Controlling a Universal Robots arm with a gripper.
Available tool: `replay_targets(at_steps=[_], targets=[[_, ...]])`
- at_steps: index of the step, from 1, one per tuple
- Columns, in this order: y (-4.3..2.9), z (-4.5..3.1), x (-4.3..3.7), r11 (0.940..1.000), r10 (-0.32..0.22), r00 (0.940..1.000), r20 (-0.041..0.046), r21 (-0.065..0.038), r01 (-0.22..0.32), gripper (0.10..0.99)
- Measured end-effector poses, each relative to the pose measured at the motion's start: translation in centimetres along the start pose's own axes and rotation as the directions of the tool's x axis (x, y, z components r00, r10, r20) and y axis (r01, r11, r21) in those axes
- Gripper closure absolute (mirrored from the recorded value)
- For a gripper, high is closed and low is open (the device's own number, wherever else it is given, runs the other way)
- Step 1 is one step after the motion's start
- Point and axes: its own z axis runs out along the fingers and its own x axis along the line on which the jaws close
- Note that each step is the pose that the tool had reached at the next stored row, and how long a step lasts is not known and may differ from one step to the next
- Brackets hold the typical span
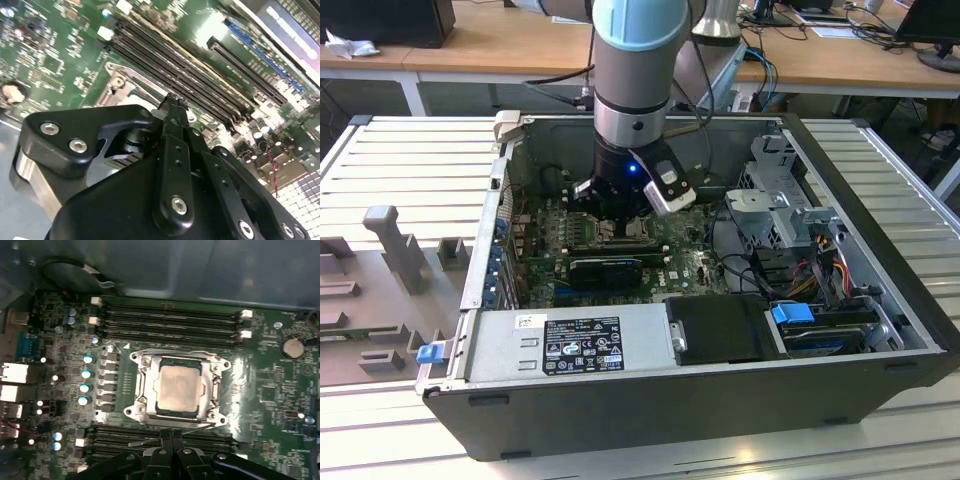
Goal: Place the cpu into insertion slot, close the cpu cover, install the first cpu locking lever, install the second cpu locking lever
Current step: 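Install the second cpu locking lever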
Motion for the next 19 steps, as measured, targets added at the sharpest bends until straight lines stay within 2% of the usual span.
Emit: replay_targets(at_steps=[7,9,10,14,16,18,19], targets=[[-0.15,1.4,0.47,0.9998,-0.019,0.9998,-0.0014,-0.006,0.019,0.98],[-0.25,1.57,0.94,0.9994,-0.025,0.9997,0.0,-0.024,0.025,0.98],[-0.39,1.62,1.26,0.999,-0.026,0.9997,0.0014,-0.037,0.026,0.98],[-0.97,1.63,1.8,0.9979,-0.029,0.9996,0.0033,-0.057,0.03,0.98],[-1.25,1.72,2.5,0.9968,-0.035,0.9994,0.0045,-0.072,0.035,0.98],[-1.54,1.84,2.74,0.9959,-0.037,0.9993,0.0055,-0.082,0.037,0.98],[-1.69,1.89,2.81,0.995,-0.037,0.9993,0.0067,-0.092,0.038,0.98]])
